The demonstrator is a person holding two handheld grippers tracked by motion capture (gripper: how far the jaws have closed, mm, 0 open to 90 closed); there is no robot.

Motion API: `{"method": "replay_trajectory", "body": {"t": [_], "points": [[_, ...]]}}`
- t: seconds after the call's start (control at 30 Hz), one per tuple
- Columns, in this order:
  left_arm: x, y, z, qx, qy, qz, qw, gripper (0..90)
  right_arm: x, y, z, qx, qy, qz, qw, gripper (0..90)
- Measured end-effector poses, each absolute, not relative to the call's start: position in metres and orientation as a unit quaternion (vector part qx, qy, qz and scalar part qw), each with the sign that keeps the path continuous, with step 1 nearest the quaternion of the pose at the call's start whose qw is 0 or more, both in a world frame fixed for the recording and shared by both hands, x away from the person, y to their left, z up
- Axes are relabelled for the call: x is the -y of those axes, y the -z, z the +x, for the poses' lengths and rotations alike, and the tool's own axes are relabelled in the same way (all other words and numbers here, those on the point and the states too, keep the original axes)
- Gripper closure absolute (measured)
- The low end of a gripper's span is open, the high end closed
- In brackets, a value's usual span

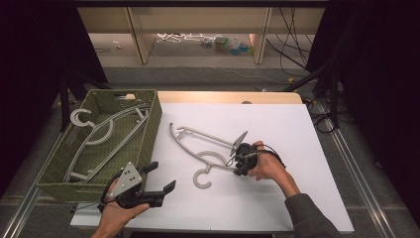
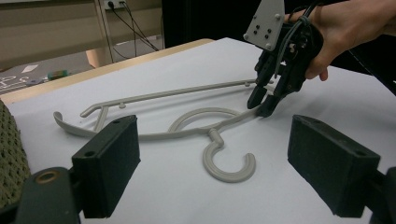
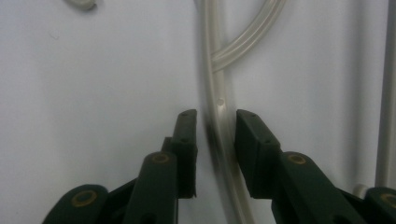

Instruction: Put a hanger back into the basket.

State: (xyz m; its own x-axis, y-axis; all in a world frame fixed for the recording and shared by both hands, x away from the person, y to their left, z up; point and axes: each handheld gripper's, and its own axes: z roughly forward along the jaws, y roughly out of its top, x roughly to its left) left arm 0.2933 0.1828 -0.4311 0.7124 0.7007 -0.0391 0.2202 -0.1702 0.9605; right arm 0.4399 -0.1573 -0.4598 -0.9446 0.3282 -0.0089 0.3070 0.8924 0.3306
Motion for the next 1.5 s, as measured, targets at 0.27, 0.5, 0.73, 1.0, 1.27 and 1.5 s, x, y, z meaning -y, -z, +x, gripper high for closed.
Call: {"method": "replay_trajectory", "body": {"t": [0.27,0.5,0.73,1.0,1.27,1.5], "points": [[-0.182,0.431,0.293,-0.315,-0.211,0.733,0.564,16.8,0.153,0.459,0.444,-0.976,-0.141,0.163,0.030,73.5],[-0.182,0.431,0.292,-0.316,-0.212,0.737,0.559,16.8,0.148,0.458,0.443,-0.979,-0.126,0.156,0.032,76.9],[-0.183,0.431,0.292,-0.314,-0.213,0.738,0.558,17.0,0.146,0.457,0.440,-0.983,-0.125,0.127,0.033,81.4],[-0.182,0.431,0.294,-0.312,-0.222,0.745,0.547,18.4,0.150,0.446,0.435,-0.984,-0.150,0.093,0.028,82.6],[-0.183,0.428,0.299,-0.324,-0.230,0.740,0.542,21.8,0.164,0.426,0.431,-0.978,-0.190,0.078,0.029,82.6],[-0.174,0.417,0.310,-0.294,-0.258,0.760,0.518,26.2,0.173,0.405,0.428,-0.969,-0.232,0.077,0.035,82.7]]}}
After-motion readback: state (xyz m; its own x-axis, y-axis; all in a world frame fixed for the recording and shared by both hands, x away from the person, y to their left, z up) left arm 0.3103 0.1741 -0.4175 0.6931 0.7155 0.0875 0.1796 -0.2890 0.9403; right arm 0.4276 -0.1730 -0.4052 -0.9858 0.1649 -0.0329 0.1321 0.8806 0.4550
